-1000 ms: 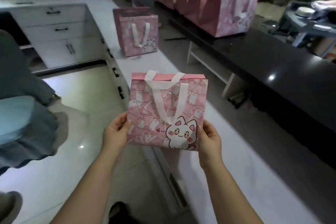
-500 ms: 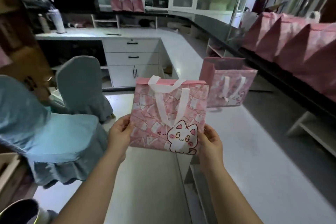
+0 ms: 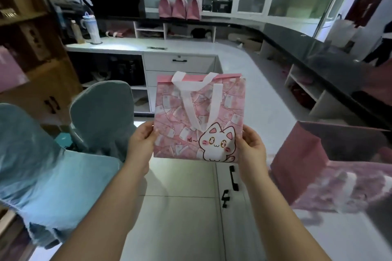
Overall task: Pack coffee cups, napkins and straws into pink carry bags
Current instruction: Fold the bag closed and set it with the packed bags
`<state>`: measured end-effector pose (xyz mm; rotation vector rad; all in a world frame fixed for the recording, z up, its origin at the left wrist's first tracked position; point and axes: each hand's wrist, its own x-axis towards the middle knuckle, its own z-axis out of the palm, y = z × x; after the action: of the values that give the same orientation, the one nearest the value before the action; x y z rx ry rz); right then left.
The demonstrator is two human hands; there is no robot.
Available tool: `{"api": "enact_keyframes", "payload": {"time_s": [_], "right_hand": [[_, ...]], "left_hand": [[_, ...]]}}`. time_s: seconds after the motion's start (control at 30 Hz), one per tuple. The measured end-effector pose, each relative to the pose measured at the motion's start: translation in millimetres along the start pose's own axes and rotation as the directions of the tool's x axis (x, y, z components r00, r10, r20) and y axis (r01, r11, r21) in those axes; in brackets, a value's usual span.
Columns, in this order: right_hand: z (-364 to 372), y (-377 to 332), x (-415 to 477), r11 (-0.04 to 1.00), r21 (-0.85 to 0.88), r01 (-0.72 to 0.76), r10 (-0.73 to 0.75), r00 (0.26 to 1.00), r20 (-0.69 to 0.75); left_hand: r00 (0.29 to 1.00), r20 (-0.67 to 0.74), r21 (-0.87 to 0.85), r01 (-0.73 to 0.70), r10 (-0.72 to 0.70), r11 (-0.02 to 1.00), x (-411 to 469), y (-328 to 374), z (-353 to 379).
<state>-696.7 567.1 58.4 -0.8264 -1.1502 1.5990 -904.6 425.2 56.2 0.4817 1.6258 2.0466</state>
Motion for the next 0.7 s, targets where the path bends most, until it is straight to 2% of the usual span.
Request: {"api": "enact_keyframes", "payload": {"time_s": [0.23,0.37,0.7], "right_hand": [[69,7,161,0.999,-0.003,-0.032,0.032,0.996,0.08],[116,33,240,0.996,0.026,-0.083,0.08,0.992,0.099],[277,74,467,0.998,0.045,-0.047,0.044,0.996,0.077]], "left_hand": [[0.997,-0.077,0.076,-0.013,0.019,0.997,142,10,37],[0.992,-0.121,0.052,-0.023,0.029,0.998,227,5,41],[0.995,-0.07,0.006,-0.069,0.069,0.998,510,23,55]]}}
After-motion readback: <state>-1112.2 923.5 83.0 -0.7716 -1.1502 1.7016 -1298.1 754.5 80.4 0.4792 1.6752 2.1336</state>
